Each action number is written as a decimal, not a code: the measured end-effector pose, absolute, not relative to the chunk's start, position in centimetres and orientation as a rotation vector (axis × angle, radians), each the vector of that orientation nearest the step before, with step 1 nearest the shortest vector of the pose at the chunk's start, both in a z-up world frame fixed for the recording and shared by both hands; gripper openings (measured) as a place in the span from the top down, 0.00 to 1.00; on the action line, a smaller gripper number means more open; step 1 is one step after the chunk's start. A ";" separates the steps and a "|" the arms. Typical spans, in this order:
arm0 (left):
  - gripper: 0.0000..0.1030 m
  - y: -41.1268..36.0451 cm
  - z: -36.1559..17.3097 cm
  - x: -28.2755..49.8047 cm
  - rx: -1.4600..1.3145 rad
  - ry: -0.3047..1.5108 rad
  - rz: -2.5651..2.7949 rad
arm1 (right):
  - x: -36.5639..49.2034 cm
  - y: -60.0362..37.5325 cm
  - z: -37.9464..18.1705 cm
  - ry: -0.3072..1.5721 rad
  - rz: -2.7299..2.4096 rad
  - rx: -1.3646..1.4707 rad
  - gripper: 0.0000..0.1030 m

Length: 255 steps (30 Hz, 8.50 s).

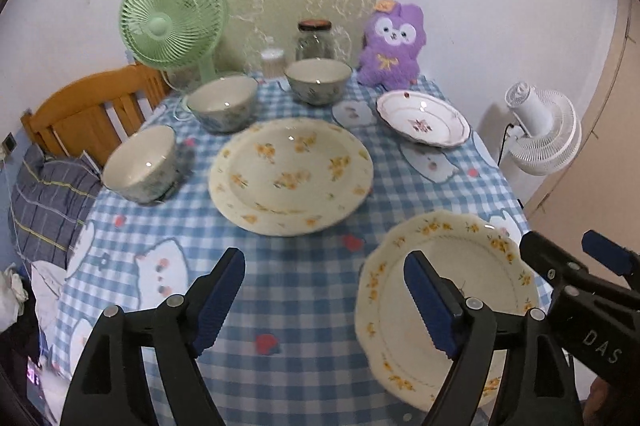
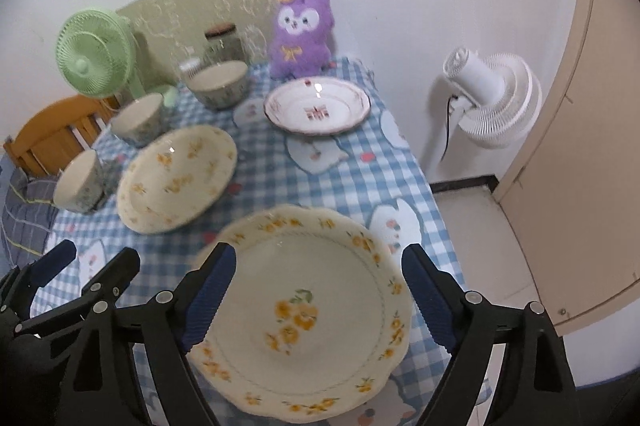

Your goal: Organize plates and bowls

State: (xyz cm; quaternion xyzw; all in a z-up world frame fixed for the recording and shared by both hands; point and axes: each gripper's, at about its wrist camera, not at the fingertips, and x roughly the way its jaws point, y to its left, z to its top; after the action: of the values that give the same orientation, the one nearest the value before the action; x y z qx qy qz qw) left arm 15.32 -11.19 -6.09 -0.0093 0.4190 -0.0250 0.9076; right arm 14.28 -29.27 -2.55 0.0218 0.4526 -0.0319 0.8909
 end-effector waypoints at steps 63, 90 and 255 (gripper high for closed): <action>0.23 -3.5 -2.3 28.6 -0.108 0.835 0.082 | 31.2 -19.6 1.0 0.880 0.152 -0.039 0.15; 0.29 -2.4 -13.8 34.1 -0.138 1.054 0.178 | 37.8 -18.2 -12.0 1.111 0.215 -0.051 0.26; 0.52 -17.0 -15.9 20.6 0.091 1.235 -0.299 | 17.0 -33.0 -11.9 1.316 -0.337 0.055 0.46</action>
State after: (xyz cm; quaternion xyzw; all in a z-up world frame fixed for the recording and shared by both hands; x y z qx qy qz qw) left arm 20.63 -16.99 -15.88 0.0423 0.5766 -0.1396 0.8039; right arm 16.98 -33.04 -11.93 0.0253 0.6084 -0.1560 0.7777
